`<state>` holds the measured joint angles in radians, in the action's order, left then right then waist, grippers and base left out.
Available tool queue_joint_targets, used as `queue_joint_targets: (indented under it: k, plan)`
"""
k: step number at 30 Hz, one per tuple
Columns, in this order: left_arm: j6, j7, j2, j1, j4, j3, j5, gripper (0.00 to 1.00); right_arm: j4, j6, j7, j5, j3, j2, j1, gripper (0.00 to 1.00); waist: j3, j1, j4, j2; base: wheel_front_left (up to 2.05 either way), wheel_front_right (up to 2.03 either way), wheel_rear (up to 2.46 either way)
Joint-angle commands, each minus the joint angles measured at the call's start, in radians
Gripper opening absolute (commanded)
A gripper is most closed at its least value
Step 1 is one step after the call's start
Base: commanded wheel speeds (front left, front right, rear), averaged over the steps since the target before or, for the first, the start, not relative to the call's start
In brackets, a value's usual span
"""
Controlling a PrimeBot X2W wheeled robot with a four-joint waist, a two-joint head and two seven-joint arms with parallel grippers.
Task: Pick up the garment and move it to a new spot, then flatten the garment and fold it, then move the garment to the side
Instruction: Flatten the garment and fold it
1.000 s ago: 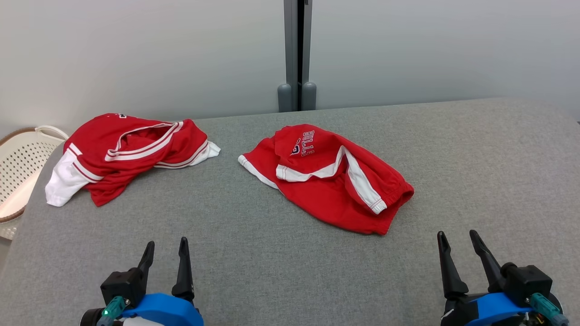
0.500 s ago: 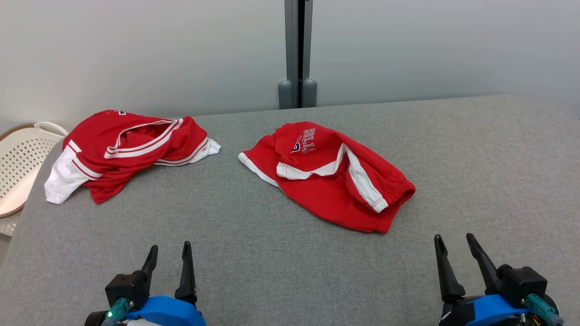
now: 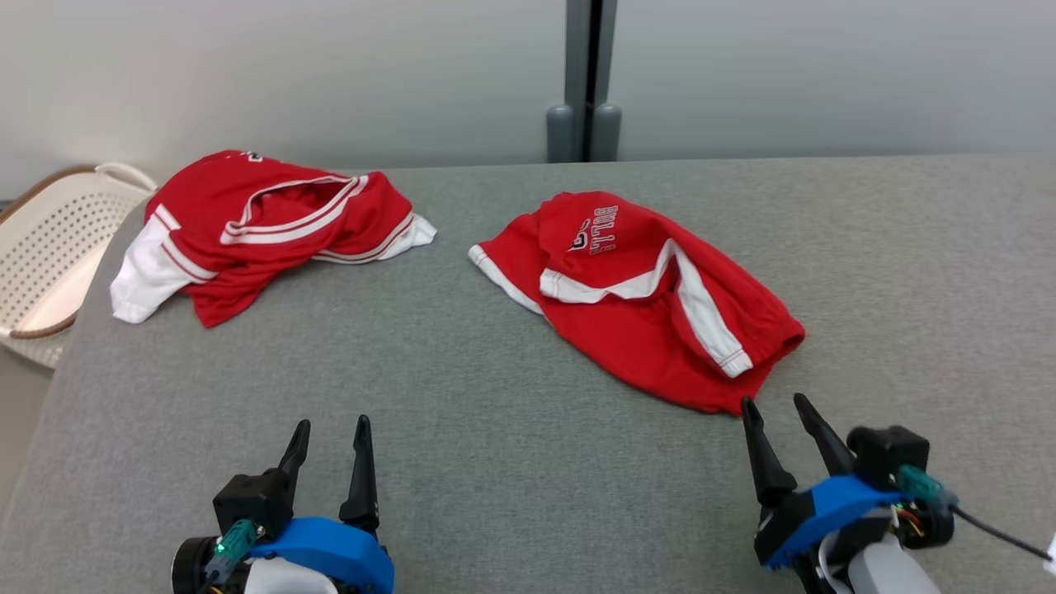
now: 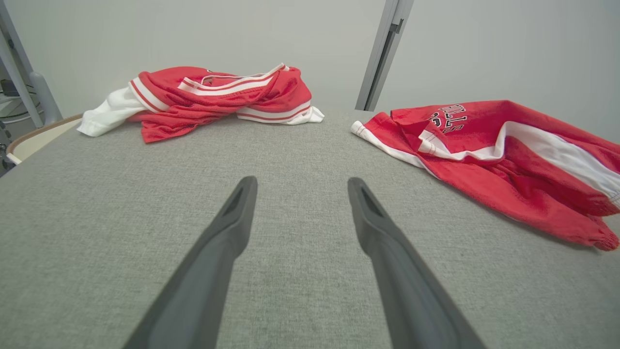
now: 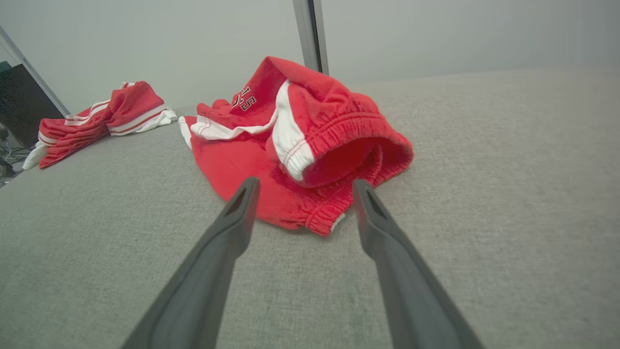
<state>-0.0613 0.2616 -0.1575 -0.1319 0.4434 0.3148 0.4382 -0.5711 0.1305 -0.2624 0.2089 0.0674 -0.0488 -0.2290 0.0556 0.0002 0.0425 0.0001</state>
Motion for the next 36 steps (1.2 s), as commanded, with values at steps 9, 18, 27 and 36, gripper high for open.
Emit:
queue_joint_targets:
  k: [9, 18, 27, 36]
  plan:
    - [0.017, 0.005, 0.012, -0.04, 0.022, 0.01, -0.02, 1.0, -0.262, 0.0, -0.004, 0.071, -0.001, -0.003, -0.215, 1.0, 0.054, -0.0002, 0.088, -0.0001, 0.0, 0.0, 0.0]
    - [0.018, 0.005, 0.013, -0.041, 0.033, 0.002, -0.028, 1.0, -0.295, 0.0, -0.004, 0.022, -0.032, -0.004, -0.29, 0.45, 0.061, -0.0002, 0.109, -0.0001, 0.0, 0.0, 0.0]
    - [0.02, 0.005, 0.018, -0.019, 0.037, -0.001, -0.036, 1.0, -0.228, 0.0, -0.004, 0.03, 0.067, -0.003, -0.221, 0.0, 0.038, -0.0002, 0.06, -0.0001, 0.0, 0.0, 0.0]
    - [0.019, 0.005, 0.021, 0.004, 0.045, -0.005, -0.034, 1.0, -0.092, 0.0, -0.004, 0.101, 0.235, -0.029, -0.085, 0.0, 0.007, -0.0002, -0.004, -0.0001, 0.0, 0.0, 0.0]
